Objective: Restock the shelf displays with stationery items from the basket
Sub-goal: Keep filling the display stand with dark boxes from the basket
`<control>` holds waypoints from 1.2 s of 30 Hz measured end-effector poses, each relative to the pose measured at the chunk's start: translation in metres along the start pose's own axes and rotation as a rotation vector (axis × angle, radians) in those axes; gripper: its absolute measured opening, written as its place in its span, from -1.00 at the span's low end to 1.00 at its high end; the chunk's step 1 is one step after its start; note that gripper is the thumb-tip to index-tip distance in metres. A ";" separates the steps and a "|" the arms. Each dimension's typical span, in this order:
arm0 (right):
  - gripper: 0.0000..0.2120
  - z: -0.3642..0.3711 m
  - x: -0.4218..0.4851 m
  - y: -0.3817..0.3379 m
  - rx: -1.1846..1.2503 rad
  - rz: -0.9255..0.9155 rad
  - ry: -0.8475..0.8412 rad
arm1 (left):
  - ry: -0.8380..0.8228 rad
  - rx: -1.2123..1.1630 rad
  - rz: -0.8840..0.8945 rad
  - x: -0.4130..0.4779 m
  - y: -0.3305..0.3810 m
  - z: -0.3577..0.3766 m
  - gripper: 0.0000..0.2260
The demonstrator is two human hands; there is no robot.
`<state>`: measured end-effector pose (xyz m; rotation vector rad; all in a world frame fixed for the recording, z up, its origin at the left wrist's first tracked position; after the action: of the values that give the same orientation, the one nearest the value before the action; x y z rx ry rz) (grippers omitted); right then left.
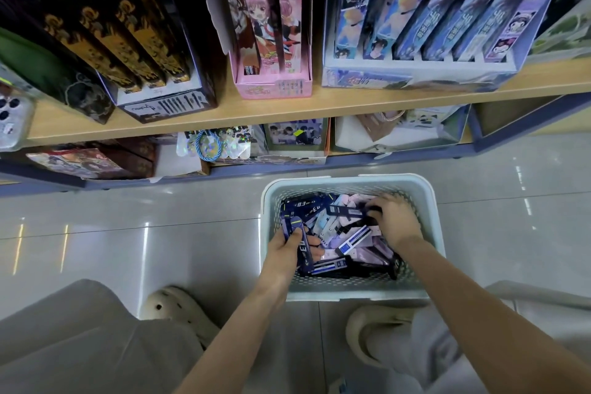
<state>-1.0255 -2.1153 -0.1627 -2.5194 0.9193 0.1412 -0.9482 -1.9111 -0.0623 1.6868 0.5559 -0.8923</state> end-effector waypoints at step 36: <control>-0.84 0.012 -0.018 -0.065 0.437 0.151 0.025 | 0.061 -0.011 0.192 0.019 0.015 -0.030 -0.86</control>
<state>-0.9976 -2.0557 -0.1448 -2.0550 1.0238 -0.0424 -0.9176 -1.8880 -0.0645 1.7297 0.4300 -0.7007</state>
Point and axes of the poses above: each hand's wrist, its own x-axis towards the middle knuckle, its own z-axis out of the palm, y = z × x, the point moved 1 cm from there along x, towards the middle knuckle, and after that the axes turned 12 degrees about y, right-handed, at the moved point
